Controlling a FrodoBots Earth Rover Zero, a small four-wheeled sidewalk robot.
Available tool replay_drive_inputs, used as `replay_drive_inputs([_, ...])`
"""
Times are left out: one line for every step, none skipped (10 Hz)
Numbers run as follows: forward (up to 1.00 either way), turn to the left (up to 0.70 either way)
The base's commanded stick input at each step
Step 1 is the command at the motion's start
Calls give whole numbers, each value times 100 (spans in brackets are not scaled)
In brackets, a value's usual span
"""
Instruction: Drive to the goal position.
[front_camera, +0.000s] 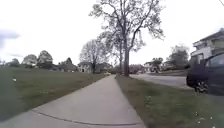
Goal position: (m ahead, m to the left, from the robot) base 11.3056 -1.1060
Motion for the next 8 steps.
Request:
replay_drive_inputs([85,0])
replay_drive_inputs([85,0])
replay_drive_inputs([85,0])
replay_drive_inputs([85,0])
replay_drive_inputs([85,5])
replay_drive_inputs([85,32])
replay_drive_inputs([85,25])
replay_drive_inputs([85,0])
